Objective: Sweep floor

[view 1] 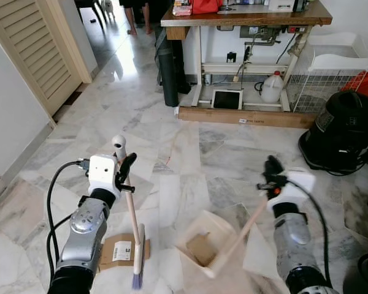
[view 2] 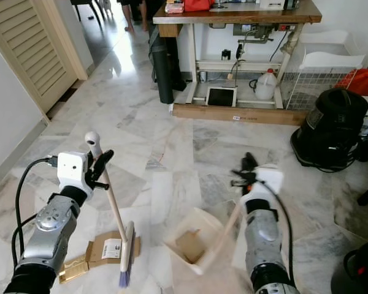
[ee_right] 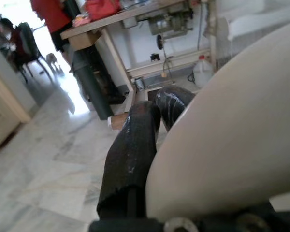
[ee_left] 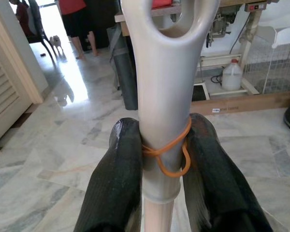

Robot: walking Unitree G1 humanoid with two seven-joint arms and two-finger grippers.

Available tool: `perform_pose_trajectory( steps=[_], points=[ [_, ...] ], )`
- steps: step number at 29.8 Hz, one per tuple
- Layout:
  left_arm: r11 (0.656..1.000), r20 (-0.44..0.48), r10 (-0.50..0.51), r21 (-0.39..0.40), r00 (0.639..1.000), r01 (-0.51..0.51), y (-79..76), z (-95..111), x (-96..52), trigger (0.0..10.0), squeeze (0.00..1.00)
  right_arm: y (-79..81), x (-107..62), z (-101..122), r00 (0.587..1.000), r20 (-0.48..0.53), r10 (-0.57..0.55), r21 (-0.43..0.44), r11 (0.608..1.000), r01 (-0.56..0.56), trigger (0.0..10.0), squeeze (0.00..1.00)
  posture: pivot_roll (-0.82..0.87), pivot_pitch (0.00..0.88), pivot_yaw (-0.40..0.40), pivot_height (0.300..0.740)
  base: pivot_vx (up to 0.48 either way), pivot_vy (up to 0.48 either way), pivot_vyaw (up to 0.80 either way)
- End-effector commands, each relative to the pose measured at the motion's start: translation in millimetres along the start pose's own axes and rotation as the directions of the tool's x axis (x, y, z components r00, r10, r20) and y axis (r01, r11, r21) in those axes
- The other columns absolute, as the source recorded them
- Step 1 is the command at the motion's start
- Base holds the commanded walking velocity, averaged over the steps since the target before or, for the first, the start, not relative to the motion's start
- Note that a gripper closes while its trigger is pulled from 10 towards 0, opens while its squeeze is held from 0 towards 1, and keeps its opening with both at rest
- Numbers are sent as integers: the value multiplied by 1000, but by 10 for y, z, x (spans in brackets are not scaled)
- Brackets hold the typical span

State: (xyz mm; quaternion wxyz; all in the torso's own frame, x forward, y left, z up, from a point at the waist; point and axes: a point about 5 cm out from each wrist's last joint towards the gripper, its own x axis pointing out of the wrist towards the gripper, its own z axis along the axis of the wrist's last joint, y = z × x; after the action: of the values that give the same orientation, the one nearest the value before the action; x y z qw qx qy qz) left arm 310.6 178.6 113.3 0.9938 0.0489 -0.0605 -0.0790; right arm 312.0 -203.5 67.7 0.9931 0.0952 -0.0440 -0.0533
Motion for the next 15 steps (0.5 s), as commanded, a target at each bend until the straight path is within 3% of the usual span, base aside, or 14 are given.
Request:
perform_pose_trajectory(
  steps=[1,4,10,12,15],
  points=[
    [999,44,-8,36,999,6,12,68,16,10000,0,112,63,29,999,3,43,47,998,-43,10000,0,64,0,77,740,0,0,0],
    [1000,55,5,10,998,-5,31,75,38,10000,0,138,61,12,998,-13,58,97,994,-56,10000,0,60,0,78,740,0,0,0],
    [998,58,-27,-53,998,30,-27,85,87,10000,0,131,47,37,997,1,73,64,995,-73,10000,0,49,0,84,740,0,0,0],
    [996,53,-56,-72,997,60,-70,79,106,10000,0,191,32,53,990,10,138,-80,987,-137,10000,0,41,0,86,740,0,0,0],
    [997,53,-60,-54,997,63,-74,76,124,10000,0,212,38,101,987,33,159,-198,969,-149,10000,0,39,0,84,740,0,0,0]
  ],
)
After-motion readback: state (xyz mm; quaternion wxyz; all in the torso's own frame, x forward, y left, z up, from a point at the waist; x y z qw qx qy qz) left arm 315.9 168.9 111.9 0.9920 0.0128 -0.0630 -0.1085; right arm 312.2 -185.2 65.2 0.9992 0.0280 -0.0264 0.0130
